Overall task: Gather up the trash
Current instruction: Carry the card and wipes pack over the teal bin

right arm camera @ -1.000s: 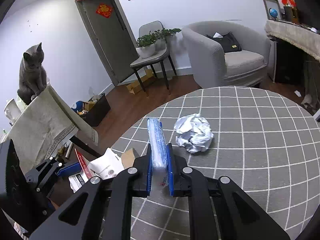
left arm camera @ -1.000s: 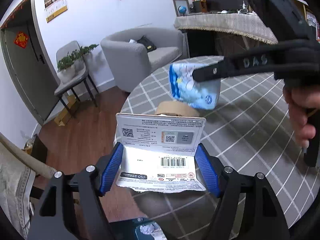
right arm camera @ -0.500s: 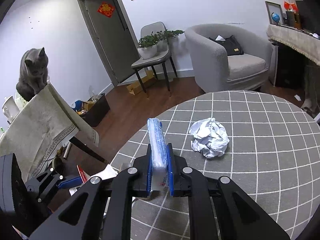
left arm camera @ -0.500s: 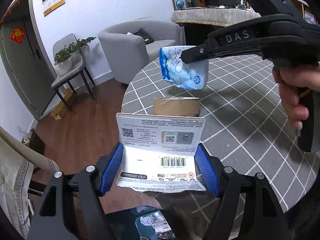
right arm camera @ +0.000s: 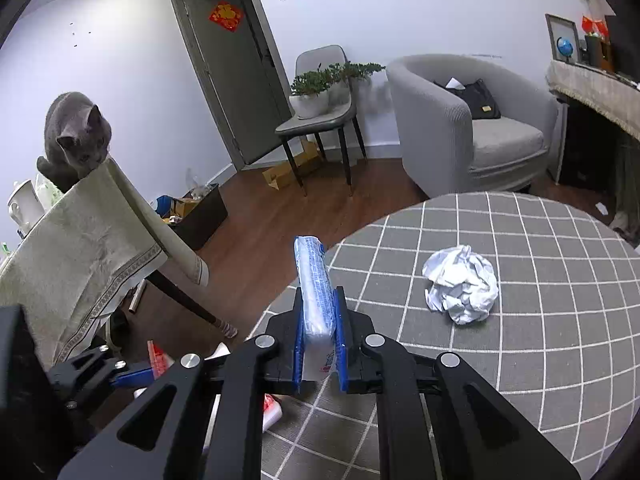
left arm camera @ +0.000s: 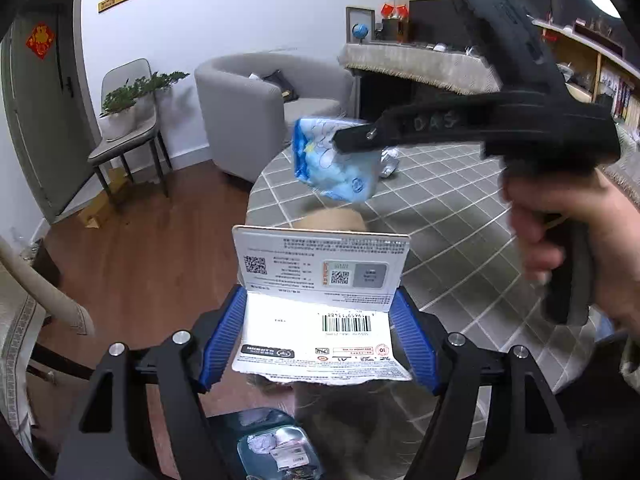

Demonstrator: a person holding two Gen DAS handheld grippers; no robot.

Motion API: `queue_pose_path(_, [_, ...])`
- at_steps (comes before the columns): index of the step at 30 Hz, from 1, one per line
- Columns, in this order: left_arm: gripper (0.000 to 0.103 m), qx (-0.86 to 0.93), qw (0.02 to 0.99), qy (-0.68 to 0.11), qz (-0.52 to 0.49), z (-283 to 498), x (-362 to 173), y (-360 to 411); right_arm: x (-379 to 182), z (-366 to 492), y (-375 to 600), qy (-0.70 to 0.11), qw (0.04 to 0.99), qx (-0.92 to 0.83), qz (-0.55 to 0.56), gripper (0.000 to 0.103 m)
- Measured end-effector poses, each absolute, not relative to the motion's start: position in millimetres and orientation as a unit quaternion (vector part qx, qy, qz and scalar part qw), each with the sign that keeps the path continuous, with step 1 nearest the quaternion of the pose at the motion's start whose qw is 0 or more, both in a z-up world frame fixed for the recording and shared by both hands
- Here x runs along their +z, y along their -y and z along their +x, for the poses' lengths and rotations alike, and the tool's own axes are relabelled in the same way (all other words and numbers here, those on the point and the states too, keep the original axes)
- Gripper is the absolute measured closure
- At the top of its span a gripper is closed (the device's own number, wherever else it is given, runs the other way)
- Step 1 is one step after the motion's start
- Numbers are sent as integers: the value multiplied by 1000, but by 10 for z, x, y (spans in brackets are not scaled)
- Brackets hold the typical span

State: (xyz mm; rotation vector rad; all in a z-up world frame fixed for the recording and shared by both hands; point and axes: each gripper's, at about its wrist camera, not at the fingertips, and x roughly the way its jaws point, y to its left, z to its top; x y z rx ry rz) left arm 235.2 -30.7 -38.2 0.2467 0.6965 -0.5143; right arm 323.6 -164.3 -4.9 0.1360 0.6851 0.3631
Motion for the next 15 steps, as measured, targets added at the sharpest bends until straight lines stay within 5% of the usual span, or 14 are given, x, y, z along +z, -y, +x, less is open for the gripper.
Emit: queue_pose_path(15, [28,-238,901,-348,104,2314,-415,67,43,3208,1427,-324,928,177,54,90])
